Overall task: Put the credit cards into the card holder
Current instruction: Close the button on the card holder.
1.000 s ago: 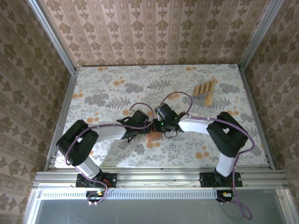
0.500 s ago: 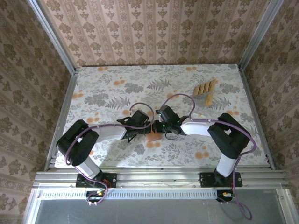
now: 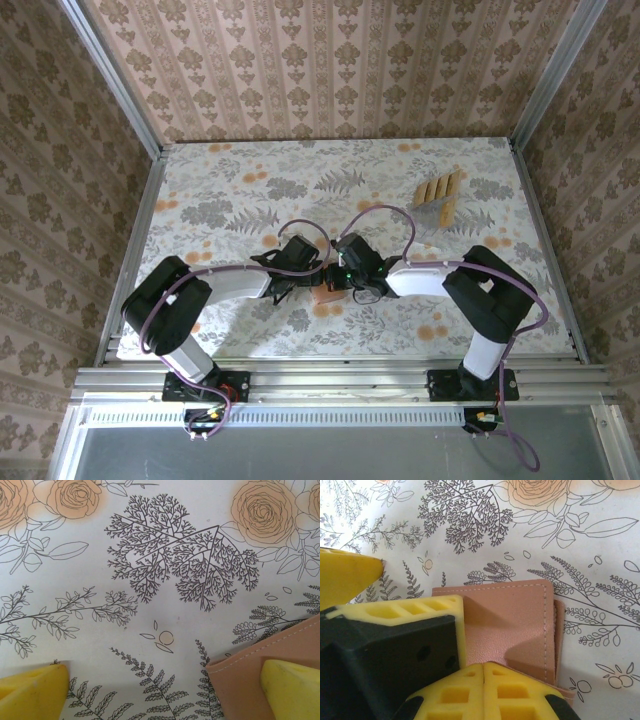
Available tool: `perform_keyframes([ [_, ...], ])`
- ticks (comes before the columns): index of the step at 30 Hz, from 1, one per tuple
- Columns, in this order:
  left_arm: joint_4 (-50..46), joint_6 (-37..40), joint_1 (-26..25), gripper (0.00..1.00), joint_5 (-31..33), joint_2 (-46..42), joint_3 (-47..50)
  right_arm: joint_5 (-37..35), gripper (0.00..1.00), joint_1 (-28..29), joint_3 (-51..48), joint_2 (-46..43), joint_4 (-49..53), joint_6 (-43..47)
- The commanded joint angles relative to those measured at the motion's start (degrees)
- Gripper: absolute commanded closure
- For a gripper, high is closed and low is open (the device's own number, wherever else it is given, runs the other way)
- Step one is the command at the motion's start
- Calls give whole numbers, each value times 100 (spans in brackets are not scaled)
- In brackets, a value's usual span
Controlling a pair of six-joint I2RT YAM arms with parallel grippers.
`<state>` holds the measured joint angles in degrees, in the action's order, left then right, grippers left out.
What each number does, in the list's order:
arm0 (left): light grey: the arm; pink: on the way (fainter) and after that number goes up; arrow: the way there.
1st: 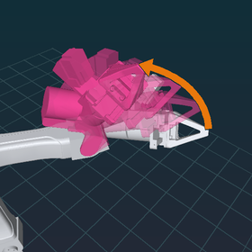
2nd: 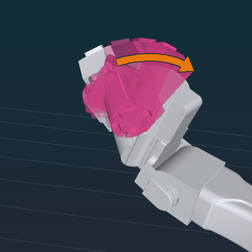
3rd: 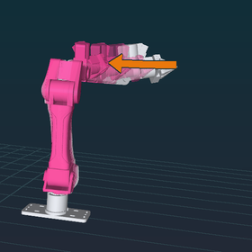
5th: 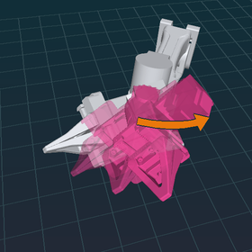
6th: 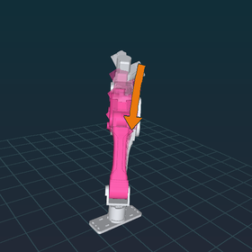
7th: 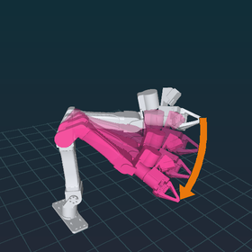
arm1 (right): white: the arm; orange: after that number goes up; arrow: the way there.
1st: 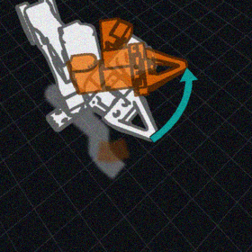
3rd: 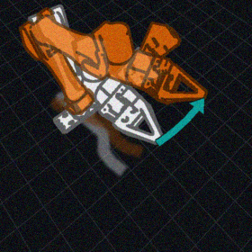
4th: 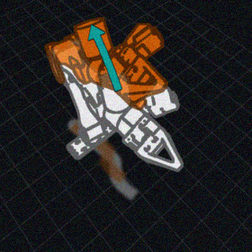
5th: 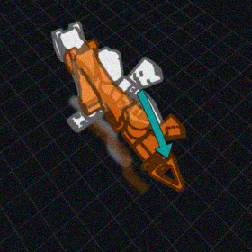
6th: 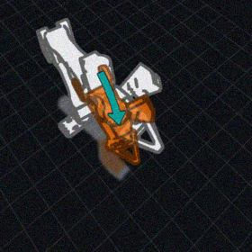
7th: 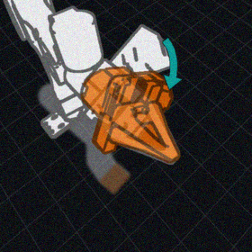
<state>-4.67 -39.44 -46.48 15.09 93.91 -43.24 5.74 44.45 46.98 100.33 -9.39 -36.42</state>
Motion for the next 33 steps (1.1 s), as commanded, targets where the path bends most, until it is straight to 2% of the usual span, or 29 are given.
perform_keyframes([
  [1,-298,-152,-63,0,-777,603,229,-53,100,224,-636,517,1238,-90],
  [6,-298,-148,-55,0,-768,603,222,50,100,256,-764,558,1009,-264],
  [10,-281,-100,-28,0,-762,594,198,125,100,256,-333,437,1241,-273],
  [11,-289,-78,-9,0,-774,598,170,132,97,256,-193,387,1313,-260],
  [14,-341,18,72,0,-837,594,36,105,85,252,228,277,1531,-251],
  [16,-455,122,130,0,-858,541,-111,105,74,245,485,180,1659,-254],
  [22,-848,508,496,0,-955,136,-690,46,31,103,1045,-286,2087,-185],
  [25,-1112,773,775,0,-1040,-147,-1102,35,1,-79,1125,-693,2302,-171],
  [30,-1551,1301,1259,0,-1158,-635,-1786,46,0,-647,1093,-1702,2685,-65],
  [33,-1643,1568,1491,0,-1158,-1070,-1908,-45,0,-1228,1131,-2401,3047,119],
])
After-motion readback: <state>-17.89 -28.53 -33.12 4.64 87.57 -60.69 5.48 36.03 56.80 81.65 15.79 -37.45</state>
